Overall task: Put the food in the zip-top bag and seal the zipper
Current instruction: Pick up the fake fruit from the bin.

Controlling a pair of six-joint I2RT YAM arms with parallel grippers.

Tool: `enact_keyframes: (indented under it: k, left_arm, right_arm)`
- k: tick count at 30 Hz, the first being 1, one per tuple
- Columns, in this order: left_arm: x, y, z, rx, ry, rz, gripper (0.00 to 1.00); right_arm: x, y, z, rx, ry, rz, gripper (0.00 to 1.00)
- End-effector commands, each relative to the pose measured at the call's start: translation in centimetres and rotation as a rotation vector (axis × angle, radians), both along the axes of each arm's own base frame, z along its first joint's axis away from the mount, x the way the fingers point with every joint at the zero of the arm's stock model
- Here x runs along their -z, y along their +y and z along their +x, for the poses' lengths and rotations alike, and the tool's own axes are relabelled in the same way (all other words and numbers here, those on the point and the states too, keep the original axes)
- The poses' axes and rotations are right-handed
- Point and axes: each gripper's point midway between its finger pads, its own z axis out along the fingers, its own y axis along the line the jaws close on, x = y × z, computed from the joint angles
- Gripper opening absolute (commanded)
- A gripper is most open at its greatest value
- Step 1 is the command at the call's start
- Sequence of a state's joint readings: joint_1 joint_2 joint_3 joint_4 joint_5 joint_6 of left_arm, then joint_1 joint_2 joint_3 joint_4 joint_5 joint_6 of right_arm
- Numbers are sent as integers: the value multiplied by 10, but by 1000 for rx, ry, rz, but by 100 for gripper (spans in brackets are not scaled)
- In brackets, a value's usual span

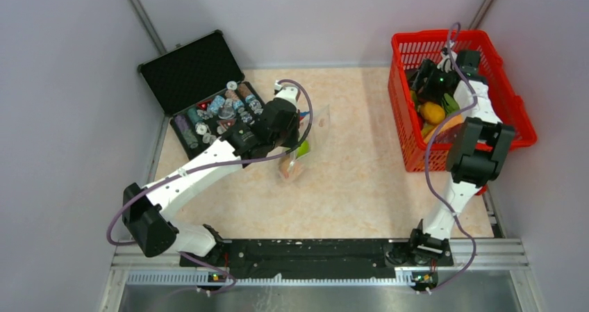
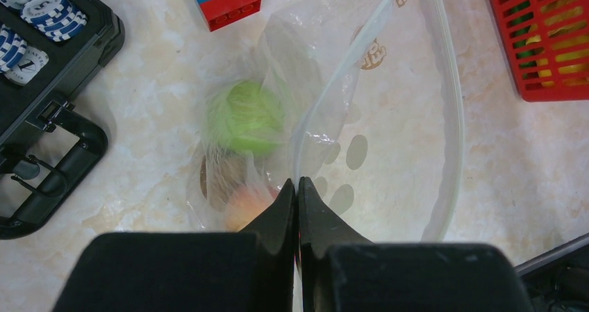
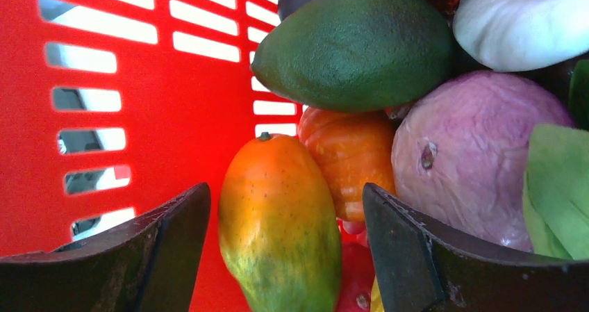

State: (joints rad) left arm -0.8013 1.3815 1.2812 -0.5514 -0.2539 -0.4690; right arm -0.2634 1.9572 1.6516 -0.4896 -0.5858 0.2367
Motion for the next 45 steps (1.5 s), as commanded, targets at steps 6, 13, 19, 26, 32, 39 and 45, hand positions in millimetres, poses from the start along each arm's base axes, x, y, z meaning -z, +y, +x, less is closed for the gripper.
enact_keyframes:
  k: [6,13,19,26,32,39,45]
  left_arm:
    - [-20,2,2,-22,-36,-44,0]
    - [-21,3,-1,-18,-36,-55,0]
    - [-18,6,-7,-14,-36,-67,0]
    - [-14,5,-15,11,-21,-96,0]
    - [-15,8,-22,22,-32,-128,0]
    - [-15,8,-26,25,-24,-143,0]
    - [-16,8,-28,31,-23,-155,0]
  right_arm:
    - [21,0,16,-18,48,-104,70]
    - [-10,4,13,-10,-21,-100,35]
    - [-74,-5,-2,70,-205,-129,5]
    - [-101,-25,-40,203,-352,11,5]
    - [-96,-33,-60,260,-341,-4,5]
    - [-122,-45,-77,322,-429,-17,4]
    - [-177,-43,-96,342,-629,-54,4]
